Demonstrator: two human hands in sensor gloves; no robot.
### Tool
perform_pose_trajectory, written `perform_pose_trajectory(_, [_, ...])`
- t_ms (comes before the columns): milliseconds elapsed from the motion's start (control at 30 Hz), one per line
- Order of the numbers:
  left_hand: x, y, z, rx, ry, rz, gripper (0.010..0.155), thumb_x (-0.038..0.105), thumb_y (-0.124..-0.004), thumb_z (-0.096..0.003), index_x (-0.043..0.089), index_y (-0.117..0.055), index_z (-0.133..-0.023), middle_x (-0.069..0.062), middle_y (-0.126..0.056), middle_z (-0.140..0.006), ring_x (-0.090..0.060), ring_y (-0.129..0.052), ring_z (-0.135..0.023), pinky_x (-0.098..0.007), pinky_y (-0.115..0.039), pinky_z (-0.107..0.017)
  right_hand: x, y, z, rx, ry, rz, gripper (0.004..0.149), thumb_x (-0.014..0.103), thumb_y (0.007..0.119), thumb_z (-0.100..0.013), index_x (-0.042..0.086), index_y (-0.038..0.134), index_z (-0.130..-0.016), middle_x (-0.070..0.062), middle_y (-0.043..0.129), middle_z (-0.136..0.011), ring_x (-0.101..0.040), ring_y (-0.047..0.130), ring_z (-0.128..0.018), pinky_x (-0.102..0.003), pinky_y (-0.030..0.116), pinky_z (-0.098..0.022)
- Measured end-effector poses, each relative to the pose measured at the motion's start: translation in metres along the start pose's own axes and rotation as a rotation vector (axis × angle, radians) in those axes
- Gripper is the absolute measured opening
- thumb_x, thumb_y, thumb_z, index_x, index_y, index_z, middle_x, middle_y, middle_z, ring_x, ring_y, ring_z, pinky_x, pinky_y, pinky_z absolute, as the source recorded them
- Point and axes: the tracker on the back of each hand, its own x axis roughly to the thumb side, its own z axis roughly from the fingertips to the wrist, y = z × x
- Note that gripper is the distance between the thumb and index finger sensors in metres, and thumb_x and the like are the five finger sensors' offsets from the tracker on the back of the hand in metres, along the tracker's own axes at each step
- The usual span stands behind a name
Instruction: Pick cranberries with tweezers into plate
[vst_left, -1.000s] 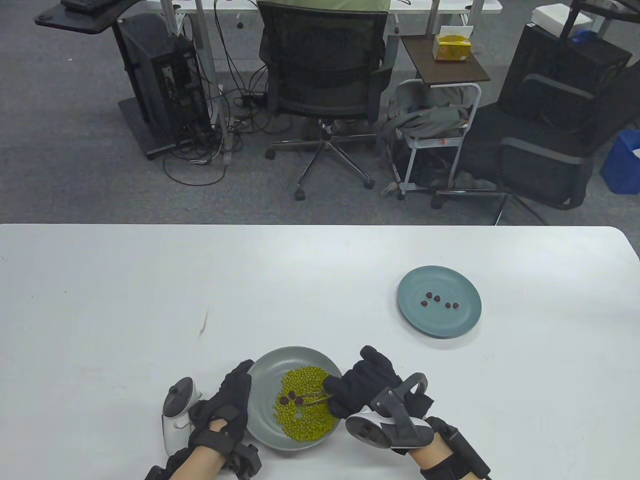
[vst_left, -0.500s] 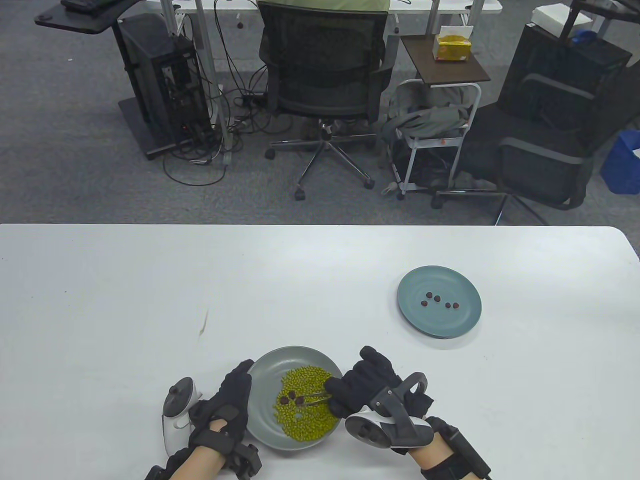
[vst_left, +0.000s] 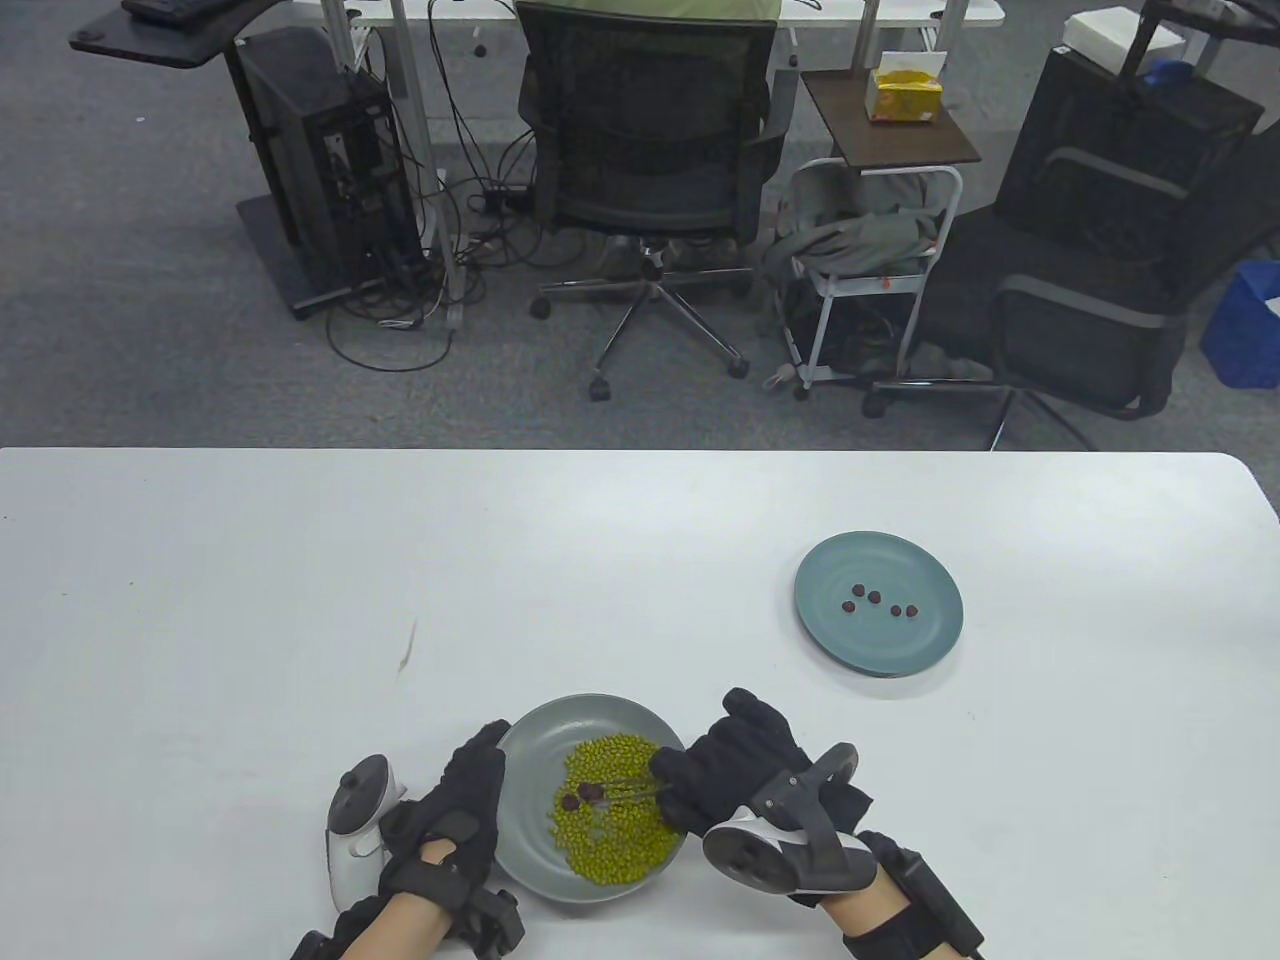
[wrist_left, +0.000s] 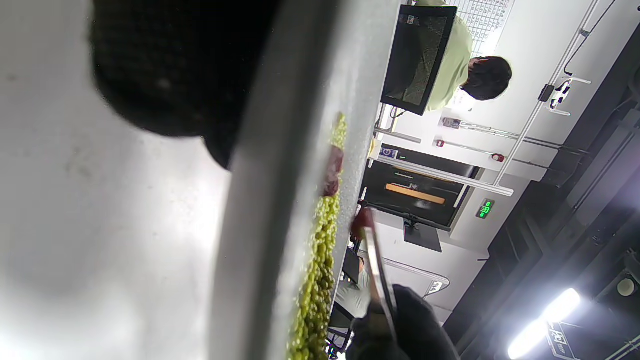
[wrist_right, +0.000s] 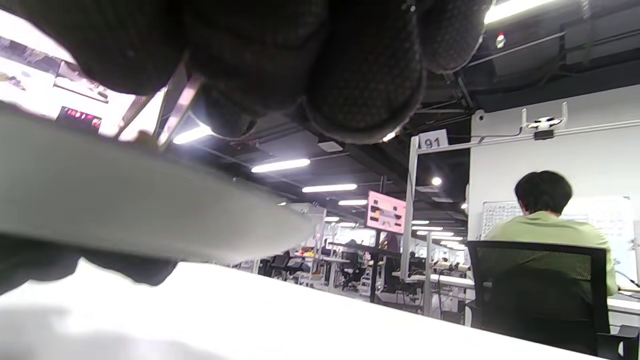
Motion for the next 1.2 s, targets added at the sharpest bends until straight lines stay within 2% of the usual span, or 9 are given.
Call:
perform_pose_trajectory(133, [0.000, 0.000, 0.000, 0.005, -0.004, -0.009, 0.059, 0.043, -0.056, -0.0533, 0.019, -0.034, -0.103, -0.010, -0.065, -0.095, -0.032, -0.107, -0.044, -0.037, -0.096, -0.022, -0.022, -0.010, -0.001, -0.029, 0.084, 0.013, 0.046, 0.055, 0.073, -0.033, 0.034, 0.085, -0.072, 0.016, 0.089, -0.046, -0.013, 0.089, -0.054, -0.046, 0.053, -0.072])
perform_pose_trajectory(233, [0.001, 0.001, 0.000, 0.009, -0.007, -0.011, 0.059, 0.043, -0.056, -0.0533, 0.018, -0.034, -0.103, -0.010, -0.065, -0.095, -0.032, -0.107, -0.044, -0.037, -0.096, -0.022, -0.059, -0.018, 0.000, -0.044, 0.211, 0.031, 0.046, 0.055, 0.073, -0.034, 0.034, 0.085, -0.073, 0.016, 0.089, -0.046, -0.013, 0.089, -0.054, -0.046, 0.053, -0.072])
perform_pose_trajectory(300, [0.001, 0.001, 0.000, 0.009, -0.010, -0.014, 0.059, 0.043, -0.056, -0.0533, 0.019, -0.034, -0.103, -0.010, -0.065, -0.095, -0.032, -0.107, -0.044, -0.037, -0.096, -0.023, -0.098, -0.018, 0.004, -0.016, 0.365, 0.066, 0.046, 0.055, 0.073, -0.034, 0.034, 0.085, -0.073, 0.016, 0.089, -0.046, -0.013, 0.088, -0.054, -0.047, 0.053, -0.072])
perform_pose_trajectory(333, [0.001, 0.001, 0.000, 0.009, -0.011, -0.014, 0.059, 0.043, -0.056, -0.0532, 0.019, -0.034, -0.102, -0.010, -0.065, -0.095, -0.032, -0.107, -0.044, -0.037, -0.096, -0.022, -0.116, -0.015, 0.006, 0.010, 0.428, 0.077, 0.046, 0.055, 0.073, -0.034, 0.034, 0.085, -0.073, 0.016, 0.089, -0.047, -0.013, 0.088, -0.054, -0.047, 0.052, -0.072])
perform_pose_trajectory(400, [0.001, 0.001, 0.000, 0.006, -0.013, -0.010, 0.059, 0.043, -0.056, -0.0533, 0.019, -0.034, -0.103, -0.010, -0.065, -0.095, -0.032, -0.107, -0.044, -0.037, -0.096, -0.022, -0.156, 0.000, 0.017, 0.130, 0.579, 0.188, 0.046, 0.055, 0.073, -0.034, 0.034, 0.085, -0.073, 0.016, 0.089, -0.047, -0.013, 0.088, -0.055, -0.047, 0.052, -0.072])
perform_pose_trajectory(600, [0.001, 0.001, -0.001, 0.002, -0.016, -0.007, 0.059, 0.043, -0.056, -0.0533, 0.019, -0.034, -0.103, -0.010, -0.065, -0.095, -0.032, -0.107, -0.044, -0.037, -0.096, -0.023, -0.220, 0.031, 0.039, 0.269, 0.881, 0.270, 0.046, 0.055, 0.074, -0.035, 0.033, 0.086, -0.073, 0.016, 0.089, -0.047, -0.013, 0.089, -0.054, -0.047, 0.053, -0.071])
perform_pose_trajectory(700, [0.001, 0.000, -0.001, -0.001, -0.011, 0.001, 0.059, 0.043, -0.056, -0.0533, 0.019, -0.034, -0.103, -0.010, -0.065, -0.095, -0.032, -0.107, -0.044, -0.037, -0.096, -0.023, -0.231, 0.043, 0.037, 0.343, 0.912, 0.333, 0.046, 0.055, 0.074, -0.035, 0.033, 0.086, -0.073, 0.017, 0.089, -0.047, -0.013, 0.089, -0.054, -0.046, 0.054, -0.071])
perform_pose_trajectory(933, [0.002, 0.001, -0.001, 0.006, -0.022, -0.013, 0.059, 0.043, -0.056, -0.0534, 0.019, -0.034, -0.103, -0.010, -0.064, -0.095, -0.032, -0.107, -0.044, -0.037, -0.096, -0.023, -0.237, 0.056, 0.024, 0.372, 0.952, 0.341, 0.046, 0.055, 0.073, -0.035, 0.033, 0.086, -0.073, 0.017, 0.089, -0.047, -0.012, 0.089, -0.054, -0.046, 0.053, -0.072])
perform_pose_trajectory(1200, [0.004, 0.002, 0.000, 0.007, -0.032, -0.005, 0.059, 0.043, -0.056, -0.0533, 0.019, -0.034, -0.103, -0.010, -0.064, -0.095, -0.032, -0.107, -0.044, -0.037, -0.096, -0.023, -0.238, 0.068, 0.024, 0.403, 0.978, 0.385, 0.048, 0.057, 0.072, -0.035, 0.034, 0.082, -0.076, 0.018, 0.088, -0.049, -0.012, 0.089, -0.056, -0.046, 0.053, -0.072])
